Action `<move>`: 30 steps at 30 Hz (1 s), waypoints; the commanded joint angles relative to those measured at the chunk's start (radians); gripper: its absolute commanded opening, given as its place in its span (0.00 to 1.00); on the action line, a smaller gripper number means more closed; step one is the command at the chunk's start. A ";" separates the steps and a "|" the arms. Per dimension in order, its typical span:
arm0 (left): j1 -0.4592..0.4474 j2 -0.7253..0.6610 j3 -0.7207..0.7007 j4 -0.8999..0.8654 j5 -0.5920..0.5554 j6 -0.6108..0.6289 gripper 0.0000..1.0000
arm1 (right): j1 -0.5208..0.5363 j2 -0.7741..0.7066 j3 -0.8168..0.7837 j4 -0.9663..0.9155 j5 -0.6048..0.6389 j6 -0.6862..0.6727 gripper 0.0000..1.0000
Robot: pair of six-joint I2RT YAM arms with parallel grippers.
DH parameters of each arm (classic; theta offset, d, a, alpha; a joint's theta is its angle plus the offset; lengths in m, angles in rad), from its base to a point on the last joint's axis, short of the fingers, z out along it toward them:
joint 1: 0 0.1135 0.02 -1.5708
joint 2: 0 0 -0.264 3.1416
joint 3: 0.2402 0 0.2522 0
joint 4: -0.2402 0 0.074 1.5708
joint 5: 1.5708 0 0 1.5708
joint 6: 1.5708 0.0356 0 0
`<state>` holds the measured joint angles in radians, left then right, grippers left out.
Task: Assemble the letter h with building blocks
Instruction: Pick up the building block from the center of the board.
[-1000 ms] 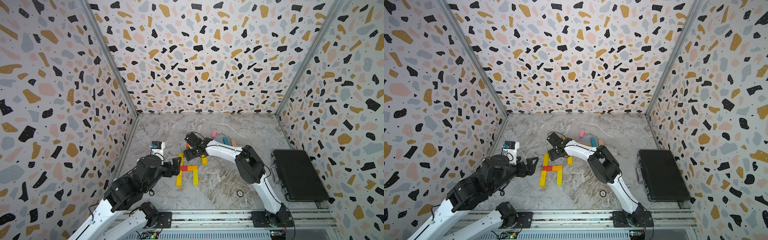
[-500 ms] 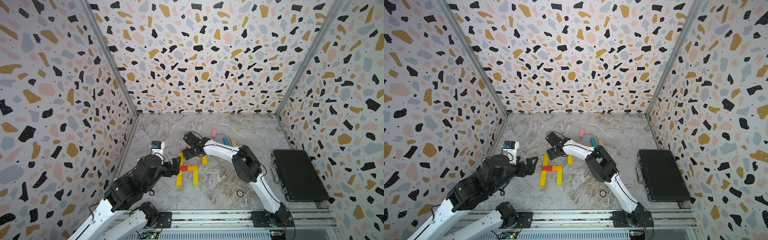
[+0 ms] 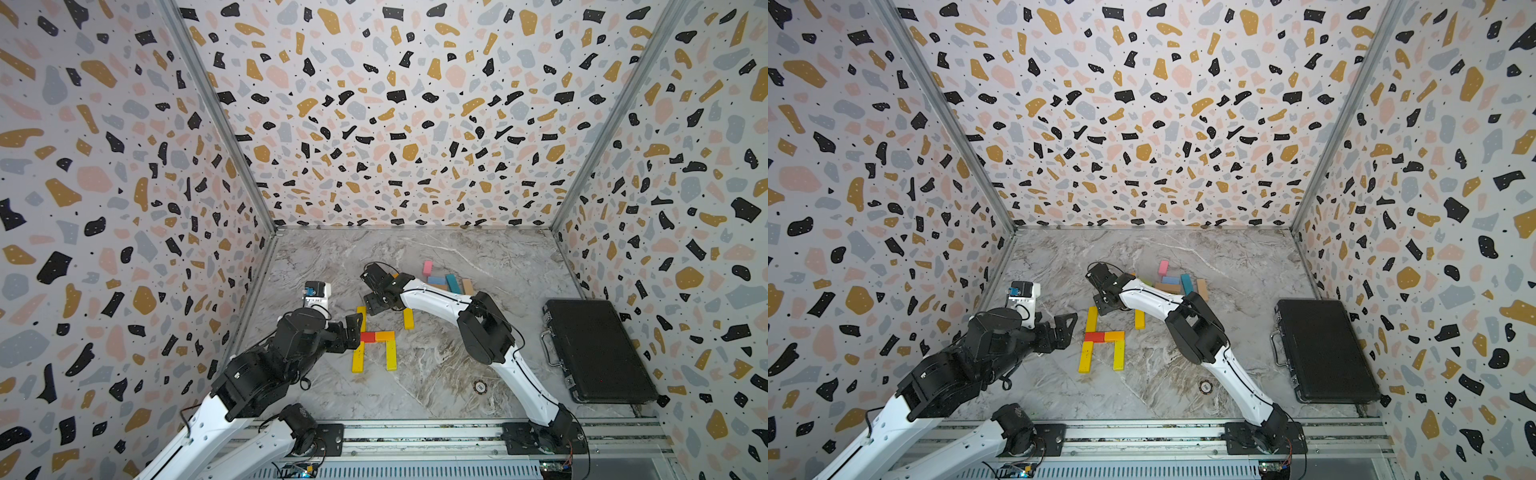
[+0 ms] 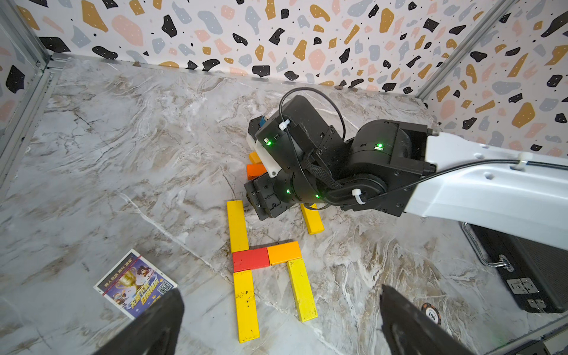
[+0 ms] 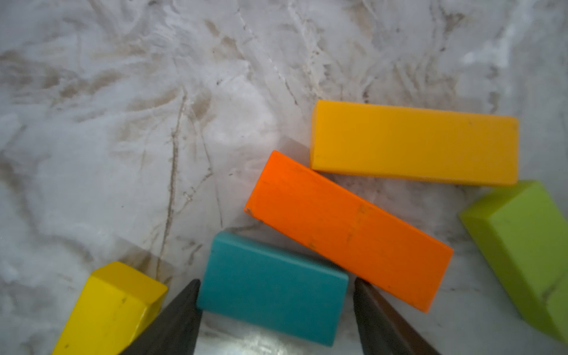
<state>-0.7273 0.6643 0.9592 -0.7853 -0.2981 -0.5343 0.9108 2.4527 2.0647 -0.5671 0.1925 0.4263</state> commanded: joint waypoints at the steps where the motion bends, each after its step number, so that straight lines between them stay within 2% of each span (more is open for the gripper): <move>1: 0.008 0.000 -0.014 0.020 -0.015 0.020 0.99 | -0.006 0.025 0.013 -0.085 0.037 0.009 0.77; 9: 0.008 0.001 -0.018 0.022 -0.021 0.026 0.99 | -0.002 0.032 0.031 -0.092 -0.003 0.042 0.83; 16: 0.011 -0.002 -0.022 0.026 -0.018 0.031 0.99 | 0.005 0.064 0.081 -0.163 0.048 0.083 0.72; 22: 0.012 -0.012 -0.025 0.032 0.000 0.028 0.99 | 0.005 0.055 0.073 -0.111 0.022 0.070 0.65; 30: 0.012 -0.018 -0.019 0.029 0.006 0.028 0.99 | 0.005 -0.112 0.003 0.006 0.049 0.025 0.64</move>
<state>-0.7200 0.6556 0.9428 -0.7841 -0.2962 -0.5156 0.9138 2.4603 2.0869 -0.5781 0.2176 0.4774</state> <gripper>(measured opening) 0.988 0.652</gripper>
